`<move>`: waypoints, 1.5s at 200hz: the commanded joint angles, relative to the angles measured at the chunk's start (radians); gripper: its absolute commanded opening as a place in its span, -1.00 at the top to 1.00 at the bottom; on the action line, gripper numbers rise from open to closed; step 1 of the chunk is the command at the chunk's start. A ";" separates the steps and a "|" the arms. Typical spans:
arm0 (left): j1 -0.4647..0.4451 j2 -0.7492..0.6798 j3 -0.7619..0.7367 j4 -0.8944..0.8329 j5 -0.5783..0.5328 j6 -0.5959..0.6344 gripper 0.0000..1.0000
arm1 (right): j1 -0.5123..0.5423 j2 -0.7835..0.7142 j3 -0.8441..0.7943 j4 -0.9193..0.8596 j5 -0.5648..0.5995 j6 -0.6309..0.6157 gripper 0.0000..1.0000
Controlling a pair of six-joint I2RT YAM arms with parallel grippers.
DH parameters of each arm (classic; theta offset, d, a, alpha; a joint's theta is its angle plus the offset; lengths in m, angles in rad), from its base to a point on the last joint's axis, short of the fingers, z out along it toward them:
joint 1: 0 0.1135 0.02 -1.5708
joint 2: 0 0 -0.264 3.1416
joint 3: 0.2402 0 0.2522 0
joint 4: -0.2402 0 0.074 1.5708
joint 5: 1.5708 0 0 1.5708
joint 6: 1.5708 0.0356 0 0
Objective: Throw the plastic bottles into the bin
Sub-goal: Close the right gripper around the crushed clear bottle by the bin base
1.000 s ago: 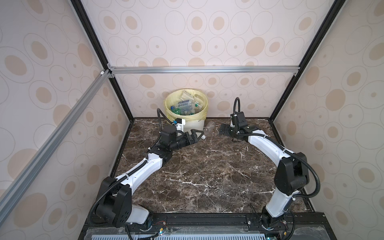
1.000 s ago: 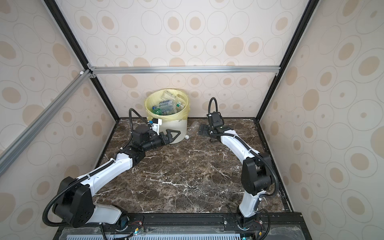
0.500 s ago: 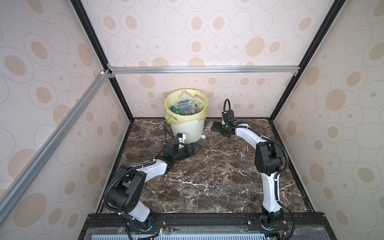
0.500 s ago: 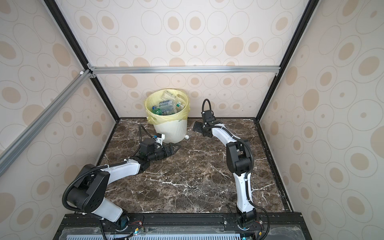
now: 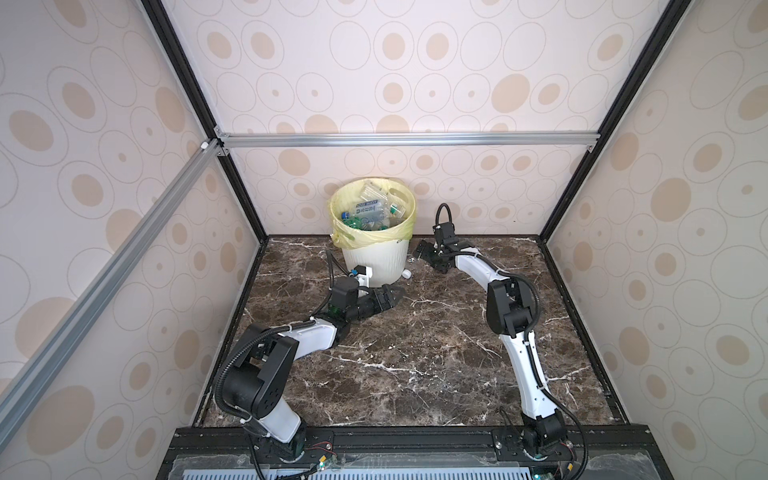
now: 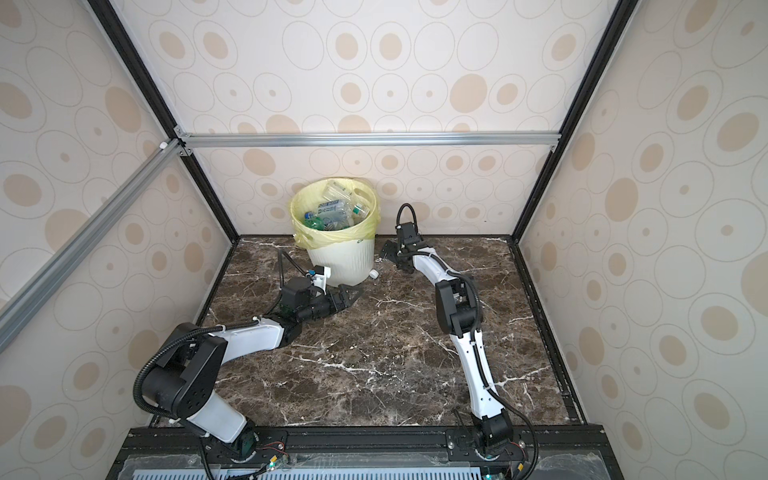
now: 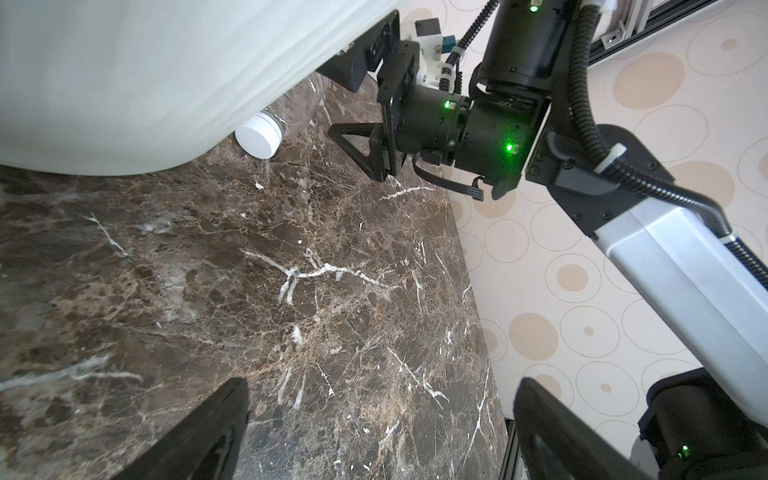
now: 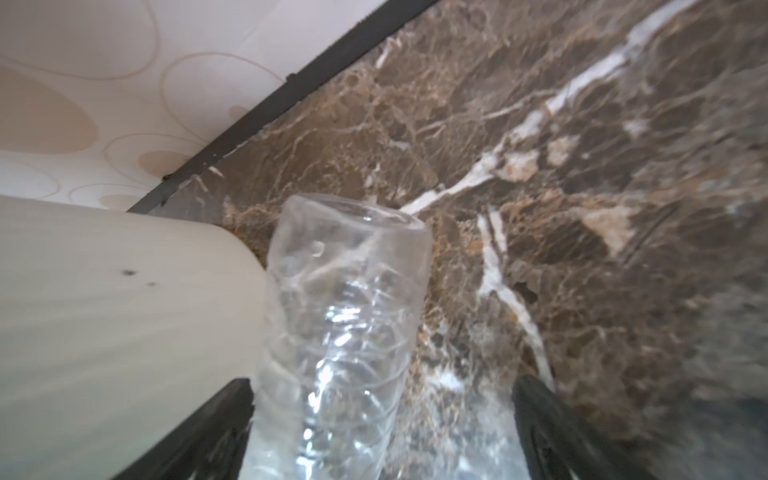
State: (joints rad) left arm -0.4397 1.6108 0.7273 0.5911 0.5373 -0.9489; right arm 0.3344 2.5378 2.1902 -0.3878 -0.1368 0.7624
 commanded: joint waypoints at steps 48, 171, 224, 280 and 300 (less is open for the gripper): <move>0.006 0.008 -0.026 0.070 0.021 -0.028 -0.98 | 0.013 0.084 0.068 0.042 -0.013 0.123 -0.78; 0.009 -0.055 -0.046 0.049 0.016 -0.040 -0.98 | 0.033 -0.067 -0.173 0.064 -0.039 0.075 0.01; 0.009 -0.085 -0.068 0.040 0.001 -0.055 -0.98 | 0.033 -0.253 -0.402 0.068 -0.059 -0.033 0.08; 0.007 -0.085 -0.085 0.058 0.006 -0.065 -0.98 | 0.038 -0.420 -0.639 0.110 -0.097 -0.065 0.09; 0.003 -0.073 -0.061 0.020 0.016 -0.030 -0.98 | 0.045 -0.478 -0.703 0.113 -0.108 -0.077 0.09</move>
State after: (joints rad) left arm -0.4339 1.5379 0.6407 0.6262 0.5407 -1.0042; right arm 0.3645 2.1395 1.5478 -0.2813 -0.2192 0.7105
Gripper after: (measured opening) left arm 0.991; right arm 0.458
